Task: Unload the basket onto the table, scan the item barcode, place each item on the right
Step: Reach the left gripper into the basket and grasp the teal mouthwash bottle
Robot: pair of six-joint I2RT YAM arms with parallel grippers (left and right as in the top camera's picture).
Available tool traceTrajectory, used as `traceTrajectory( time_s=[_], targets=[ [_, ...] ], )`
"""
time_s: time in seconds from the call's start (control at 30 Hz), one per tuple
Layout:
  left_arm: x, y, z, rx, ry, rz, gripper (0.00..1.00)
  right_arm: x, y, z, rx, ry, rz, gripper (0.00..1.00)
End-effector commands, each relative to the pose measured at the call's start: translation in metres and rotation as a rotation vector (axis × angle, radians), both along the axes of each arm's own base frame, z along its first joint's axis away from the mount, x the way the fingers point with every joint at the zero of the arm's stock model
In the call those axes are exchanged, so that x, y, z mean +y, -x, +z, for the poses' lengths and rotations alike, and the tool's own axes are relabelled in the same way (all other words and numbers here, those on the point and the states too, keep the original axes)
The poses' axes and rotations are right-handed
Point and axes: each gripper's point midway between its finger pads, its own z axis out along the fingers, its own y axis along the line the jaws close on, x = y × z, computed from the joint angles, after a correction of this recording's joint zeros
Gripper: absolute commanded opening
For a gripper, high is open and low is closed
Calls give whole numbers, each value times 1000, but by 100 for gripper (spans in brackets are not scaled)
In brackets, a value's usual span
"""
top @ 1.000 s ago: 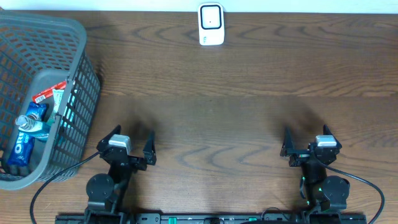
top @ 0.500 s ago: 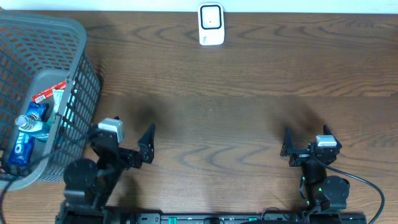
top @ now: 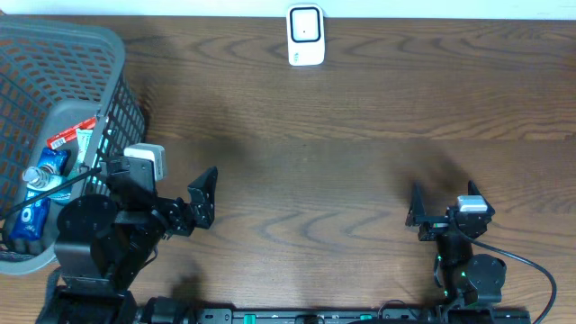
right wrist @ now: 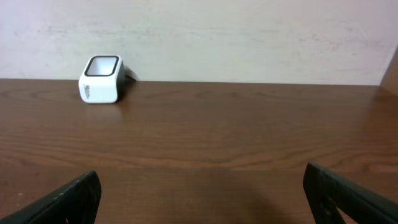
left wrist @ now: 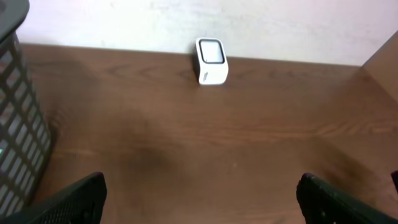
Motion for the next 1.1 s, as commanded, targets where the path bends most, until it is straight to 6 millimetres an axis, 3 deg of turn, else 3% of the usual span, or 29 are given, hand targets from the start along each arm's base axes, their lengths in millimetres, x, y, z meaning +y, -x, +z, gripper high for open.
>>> traceTrajectory(
  time_s=[0.0,0.27,0.43,0.53,0.7,0.83,1.07],
  targets=[
    [9,-1,36,-34,0,58,98,0,0,-1,1,-10,-2,99],
    [109,-11,100,7,-71,685,98,0,0,-1,1,-10,-2,99],
    [154,-20,104,78,-69,981,98,0,0,-1,1,-10,-2,99],
    [181,-26,83,153,1,1151,98,0,0,-1,1,-10,-2,99],
    [235,-18,41,300,124,1430,98,0,0,-1,1,-10,-2,99],
    [274,-14,5,439,256,1514,98,0,0,-1,1,-10,-2,99],
    [305,-22,-61,669,554,1497,98,0,0,-1,1,-10,-2,99]
  ],
)
